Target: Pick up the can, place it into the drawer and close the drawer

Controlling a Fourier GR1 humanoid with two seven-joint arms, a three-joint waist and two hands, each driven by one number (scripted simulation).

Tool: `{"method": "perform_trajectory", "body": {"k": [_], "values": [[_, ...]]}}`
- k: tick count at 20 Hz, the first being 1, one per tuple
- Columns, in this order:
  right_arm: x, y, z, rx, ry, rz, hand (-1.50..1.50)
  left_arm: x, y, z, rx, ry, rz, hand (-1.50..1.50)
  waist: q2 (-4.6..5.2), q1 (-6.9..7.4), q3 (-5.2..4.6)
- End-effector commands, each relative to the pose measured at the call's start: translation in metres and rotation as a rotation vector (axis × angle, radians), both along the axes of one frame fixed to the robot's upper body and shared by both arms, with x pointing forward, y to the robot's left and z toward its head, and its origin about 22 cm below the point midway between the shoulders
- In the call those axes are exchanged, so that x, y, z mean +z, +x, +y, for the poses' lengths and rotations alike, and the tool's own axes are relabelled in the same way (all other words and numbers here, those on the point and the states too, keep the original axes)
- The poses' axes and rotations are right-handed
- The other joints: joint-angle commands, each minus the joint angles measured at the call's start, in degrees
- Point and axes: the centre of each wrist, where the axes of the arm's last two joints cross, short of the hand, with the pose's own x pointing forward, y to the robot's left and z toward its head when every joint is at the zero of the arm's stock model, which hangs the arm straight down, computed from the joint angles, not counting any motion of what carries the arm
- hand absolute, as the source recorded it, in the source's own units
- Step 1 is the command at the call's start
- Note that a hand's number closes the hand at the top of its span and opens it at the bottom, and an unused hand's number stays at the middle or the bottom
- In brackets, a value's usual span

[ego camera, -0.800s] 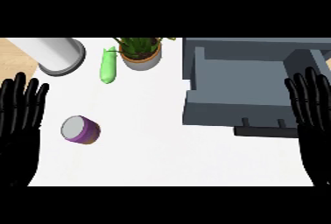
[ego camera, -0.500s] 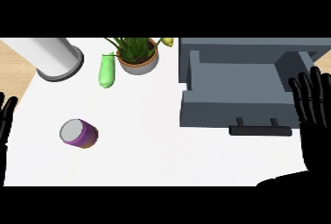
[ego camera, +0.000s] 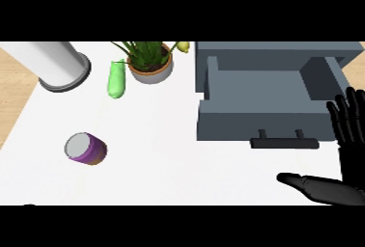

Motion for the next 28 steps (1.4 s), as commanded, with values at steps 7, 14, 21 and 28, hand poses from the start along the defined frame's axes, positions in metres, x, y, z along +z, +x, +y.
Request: {"method": "perform_trajectory", "body": {"k": [7,14,21,28], "values": [[-0.009,0.000,-0.021,-0.025,0.006,0.019,-1.50,0.001,0.013,0.014,0.007,-0.013,0.038,-1.50,-0.03,-0.29,-0.01],[-0.004,-0.022,0.002,-0.032,-0.002,0.008,-1.50,-0.019,0.009,-0.016,0.000,-0.030,0.093,-1.50,-0.09,-0.33,-0.03],[-0.017,-0.026,-0.008,-0.010,-0.011,-0.001,-1.50,-0.069,0.028,-0.025,-0.006,-0.015,0.144,-1.50,-0.06,-0.42,-0.02],[0.011,-0.021,-0.020,-0.051,-0.011,-0.010,-1.50,-0.129,0.032,-0.028,0.047,-0.001,0.182,-1.50,-0.03,-0.41,-0.04]]}}
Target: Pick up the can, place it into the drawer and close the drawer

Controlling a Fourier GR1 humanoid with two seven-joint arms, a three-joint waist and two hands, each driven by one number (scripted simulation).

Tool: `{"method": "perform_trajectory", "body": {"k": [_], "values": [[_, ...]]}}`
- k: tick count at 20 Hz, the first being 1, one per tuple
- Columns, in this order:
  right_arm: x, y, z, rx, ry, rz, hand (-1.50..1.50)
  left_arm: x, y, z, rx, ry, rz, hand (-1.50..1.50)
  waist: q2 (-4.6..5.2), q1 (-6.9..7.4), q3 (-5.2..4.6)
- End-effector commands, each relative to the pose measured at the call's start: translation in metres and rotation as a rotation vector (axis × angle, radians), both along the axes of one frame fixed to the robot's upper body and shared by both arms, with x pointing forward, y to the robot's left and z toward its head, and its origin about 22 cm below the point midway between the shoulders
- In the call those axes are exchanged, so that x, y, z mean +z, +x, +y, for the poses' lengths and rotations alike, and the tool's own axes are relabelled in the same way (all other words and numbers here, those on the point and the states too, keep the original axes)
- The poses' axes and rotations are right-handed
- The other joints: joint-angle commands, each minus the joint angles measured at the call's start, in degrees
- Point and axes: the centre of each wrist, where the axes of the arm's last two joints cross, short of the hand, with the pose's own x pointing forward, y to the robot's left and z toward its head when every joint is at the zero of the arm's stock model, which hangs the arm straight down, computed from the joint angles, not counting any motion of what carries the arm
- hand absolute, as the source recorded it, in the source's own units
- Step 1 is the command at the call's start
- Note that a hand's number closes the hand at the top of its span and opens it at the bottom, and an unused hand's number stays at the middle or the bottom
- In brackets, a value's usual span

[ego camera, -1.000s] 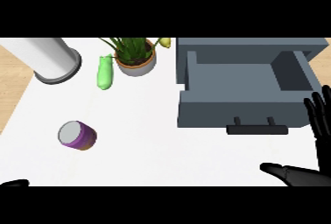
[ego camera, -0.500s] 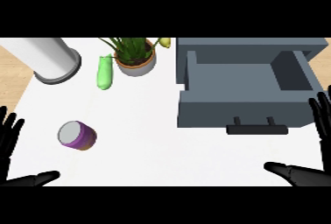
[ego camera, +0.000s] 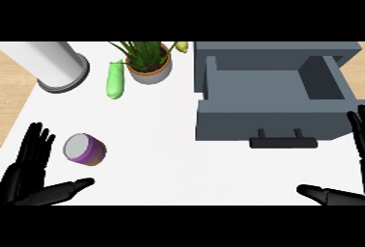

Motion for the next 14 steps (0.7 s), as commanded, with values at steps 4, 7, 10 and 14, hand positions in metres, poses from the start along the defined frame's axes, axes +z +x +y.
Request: {"method": "perform_trajectory", "body": {"k": [4,7,10,14], "values": [[0.014,-0.019,-0.015,0.001,-0.011,-0.003,-1.50,-0.044,0.008,-0.007,0.057,0.002,0.022,-1.50,-0.02,-0.19,-0.01],[-0.001,-0.016,-0.007,-0.011,-0.011,0.002,-1.50,-0.064,-0.003,0.004,0.064,0.026,0.044,-1.50,-0.01,-0.04,0.00],[0.029,-0.011,-0.006,0.000,0.015,0.012,-1.50,-0.082,0.006,0.024,0.080,-0.028,0.041,-1.50,0.04,-0.14,-0.05],[0.021,-0.030,-0.026,-0.014,0.001,-0.001,-1.50,-0.082,0.006,0.017,0.085,-0.002,0.060,-1.50,-0.03,-0.08,0.00]]}}
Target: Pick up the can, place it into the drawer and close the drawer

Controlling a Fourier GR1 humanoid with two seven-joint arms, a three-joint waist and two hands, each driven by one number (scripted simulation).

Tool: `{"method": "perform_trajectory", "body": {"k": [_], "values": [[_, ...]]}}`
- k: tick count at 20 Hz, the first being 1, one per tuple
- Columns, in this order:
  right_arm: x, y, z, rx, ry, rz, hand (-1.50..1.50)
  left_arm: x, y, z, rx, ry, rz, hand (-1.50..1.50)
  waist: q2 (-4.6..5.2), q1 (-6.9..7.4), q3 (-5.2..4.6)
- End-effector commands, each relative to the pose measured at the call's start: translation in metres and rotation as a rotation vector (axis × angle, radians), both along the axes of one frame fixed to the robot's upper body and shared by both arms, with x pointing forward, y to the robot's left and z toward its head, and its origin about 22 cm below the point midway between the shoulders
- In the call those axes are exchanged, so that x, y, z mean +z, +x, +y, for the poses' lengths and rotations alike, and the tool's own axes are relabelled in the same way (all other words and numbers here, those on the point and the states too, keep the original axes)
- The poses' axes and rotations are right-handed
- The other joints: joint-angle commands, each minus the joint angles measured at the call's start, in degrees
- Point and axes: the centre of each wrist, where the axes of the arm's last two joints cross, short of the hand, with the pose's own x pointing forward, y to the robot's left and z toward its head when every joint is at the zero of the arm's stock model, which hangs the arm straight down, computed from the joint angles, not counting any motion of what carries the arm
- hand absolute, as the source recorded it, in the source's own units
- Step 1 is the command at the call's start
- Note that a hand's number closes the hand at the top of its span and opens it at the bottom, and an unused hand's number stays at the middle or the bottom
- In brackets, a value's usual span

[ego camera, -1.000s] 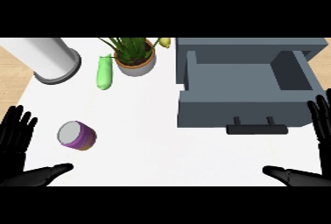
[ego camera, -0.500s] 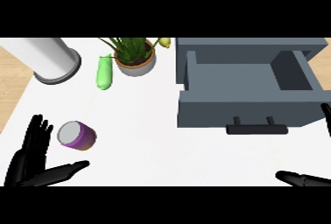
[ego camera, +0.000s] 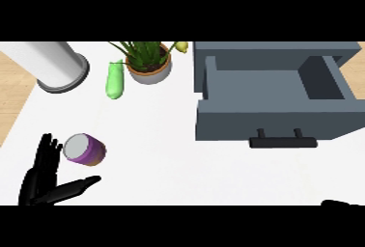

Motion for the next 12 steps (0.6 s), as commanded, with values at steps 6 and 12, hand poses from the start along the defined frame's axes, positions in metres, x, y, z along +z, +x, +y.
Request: {"method": "perform_trajectory", "body": {"k": [6,12], "values": [[0.003,-0.005,0.010,0.011,-0.006,0.002,-1.50,-0.037,0.017,0.004,0.018,-0.017,0.047,-1.50,0.01,0.03,0.00],[0.007,-0.011,0.001,-0.002,-0.025,-0.011,-1.50,-0.059,0.022,0.018,0.039,-0.043,0.041,-1.50,0.02,-0.08,0.00]]}}
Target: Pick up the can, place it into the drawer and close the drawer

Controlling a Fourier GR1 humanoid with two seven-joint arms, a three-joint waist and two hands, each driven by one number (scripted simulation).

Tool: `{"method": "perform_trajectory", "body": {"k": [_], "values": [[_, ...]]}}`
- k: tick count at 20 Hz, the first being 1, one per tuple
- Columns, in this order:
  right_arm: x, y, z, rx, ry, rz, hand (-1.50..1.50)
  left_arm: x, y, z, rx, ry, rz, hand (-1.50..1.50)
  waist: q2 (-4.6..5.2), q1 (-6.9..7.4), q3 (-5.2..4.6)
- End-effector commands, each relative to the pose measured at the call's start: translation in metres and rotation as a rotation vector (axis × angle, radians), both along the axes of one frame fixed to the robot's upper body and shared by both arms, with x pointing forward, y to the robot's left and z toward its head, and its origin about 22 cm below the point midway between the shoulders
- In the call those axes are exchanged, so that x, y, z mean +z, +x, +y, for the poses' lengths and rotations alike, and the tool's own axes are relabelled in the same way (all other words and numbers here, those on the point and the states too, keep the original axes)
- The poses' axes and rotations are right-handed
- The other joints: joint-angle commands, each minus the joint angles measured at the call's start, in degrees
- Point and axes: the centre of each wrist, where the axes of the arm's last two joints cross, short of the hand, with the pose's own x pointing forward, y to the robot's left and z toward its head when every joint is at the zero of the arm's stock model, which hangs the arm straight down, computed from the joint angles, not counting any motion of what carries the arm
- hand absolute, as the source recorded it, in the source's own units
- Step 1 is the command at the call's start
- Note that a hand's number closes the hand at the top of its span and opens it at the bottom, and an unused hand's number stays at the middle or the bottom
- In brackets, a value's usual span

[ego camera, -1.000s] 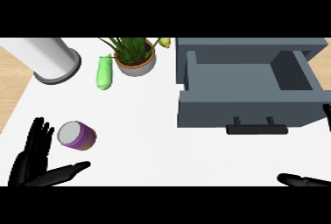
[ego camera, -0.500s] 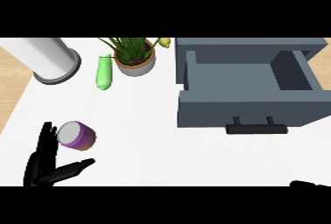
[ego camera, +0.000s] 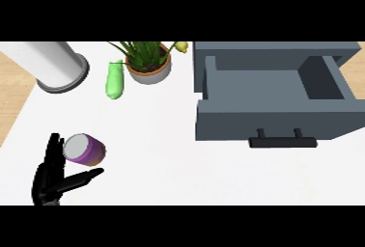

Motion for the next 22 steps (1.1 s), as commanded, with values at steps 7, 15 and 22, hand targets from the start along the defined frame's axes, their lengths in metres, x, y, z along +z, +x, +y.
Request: {"method": "perform_trajectory", "body": {"k": [7,15,22], "values": [[-0.004,0.015,-0.004,0.000,-0.001,0.001,-1.50,-0.022,0.022,0.018,-0.003,-0.003,-0.015,-1.50,0.09,-0.13,-0.03],[0.015,0.009,-0.014,-0.005,-0.011,-0.021,-1.50,-0.029,0.026,0.006,-0.117,0.002,-0.017,-1.50,0.03,-0.13,-0.01],[-0.006,0.008,-0.003,-0.015,-0.004,-0.017,-1.50,-0.013,0.069,-0.009,-0.198,-0.077,-0.055,1.50,0.13,-0.42,-0.02]]}}
